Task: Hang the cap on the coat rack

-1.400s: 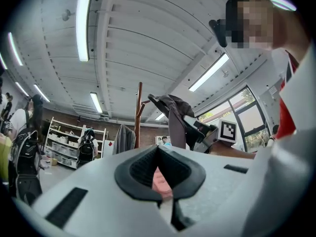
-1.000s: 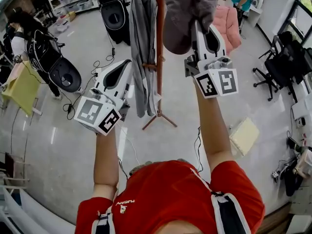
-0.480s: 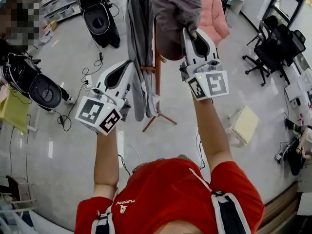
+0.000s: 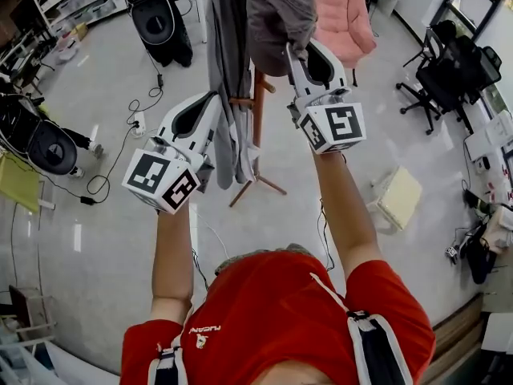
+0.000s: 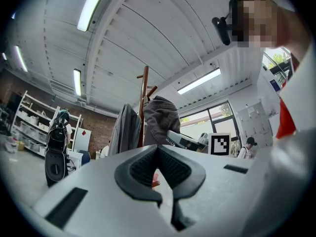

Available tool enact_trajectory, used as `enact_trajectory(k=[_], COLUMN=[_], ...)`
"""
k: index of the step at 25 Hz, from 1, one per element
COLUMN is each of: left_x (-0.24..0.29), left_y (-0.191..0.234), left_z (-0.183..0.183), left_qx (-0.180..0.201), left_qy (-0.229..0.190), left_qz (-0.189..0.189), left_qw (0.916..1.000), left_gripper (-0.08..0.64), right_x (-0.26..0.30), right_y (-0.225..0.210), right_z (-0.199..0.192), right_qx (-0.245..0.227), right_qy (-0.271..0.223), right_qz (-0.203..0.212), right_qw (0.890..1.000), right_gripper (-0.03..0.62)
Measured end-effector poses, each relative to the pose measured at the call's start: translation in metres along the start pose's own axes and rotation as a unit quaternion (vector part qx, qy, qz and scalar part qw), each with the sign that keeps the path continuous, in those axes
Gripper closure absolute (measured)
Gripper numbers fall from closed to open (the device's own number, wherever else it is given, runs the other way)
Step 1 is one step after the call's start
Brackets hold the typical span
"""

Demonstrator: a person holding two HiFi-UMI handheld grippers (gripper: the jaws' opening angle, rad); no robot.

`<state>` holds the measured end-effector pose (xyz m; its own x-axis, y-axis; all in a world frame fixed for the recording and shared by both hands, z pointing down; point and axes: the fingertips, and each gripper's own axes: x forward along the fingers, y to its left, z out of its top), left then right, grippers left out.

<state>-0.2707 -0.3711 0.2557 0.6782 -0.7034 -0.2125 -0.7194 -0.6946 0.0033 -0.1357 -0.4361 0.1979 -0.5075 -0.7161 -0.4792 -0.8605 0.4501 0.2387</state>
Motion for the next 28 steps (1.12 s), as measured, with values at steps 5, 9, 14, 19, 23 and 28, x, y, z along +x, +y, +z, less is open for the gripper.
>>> enact_trajectory(k=[5, 9, 14, 19, 23, 28], left_x=[0.001, 0.003, 0.005, 0.009, 0.011, 0.01], left_y=[-0.01, -0.02, -0.028, -0.039, -0.046, -0.056], left_z=[-0.003, -0.003, -0.007, -0.008, -0.008, -0.016], left_qx=[-0.004, -0.008, -0.012, -0.001, 0.011, 0.009], left_qy=[0.0, 0.001, 0.004, 0.005, -0.008, -0.008], left_qz=[0.008, 0.013, 0.026, 0.035, 0.04, 0.047], left_qw=[1.0, 0.9999, 0.9996, 0.9994, 0.9991, 0.9988], left_gripper=[0.552, 0.552, 0.552, 0.552, 0.552, 0.552], right_x=[-0.007, -0.018, -0.035, -0.056, -0.072, -0.098], right_y=[-0.001, 0.001, 0.007, 0.02, 0.031, 0.048], right_z=[-0.021, -0.033, -0.041, -0.036, -0.025, -0.014], right_qx=[0.01, 0.024, 0.052, 0.084, 0.102, 0.122], right_qy=[0.042, 0.063, 0.072, 0.071, 0.066, 0.06], right_qz=[0.015, 0.031, 0.052, 0.085, 0.105, 0.124], right_qw=[0.999, 0.997, 0.995, 0.99, 0.987, 0.983], right_gripper=[0.439, 0.402, 0.387, 0.387, 0.396, 0.514])
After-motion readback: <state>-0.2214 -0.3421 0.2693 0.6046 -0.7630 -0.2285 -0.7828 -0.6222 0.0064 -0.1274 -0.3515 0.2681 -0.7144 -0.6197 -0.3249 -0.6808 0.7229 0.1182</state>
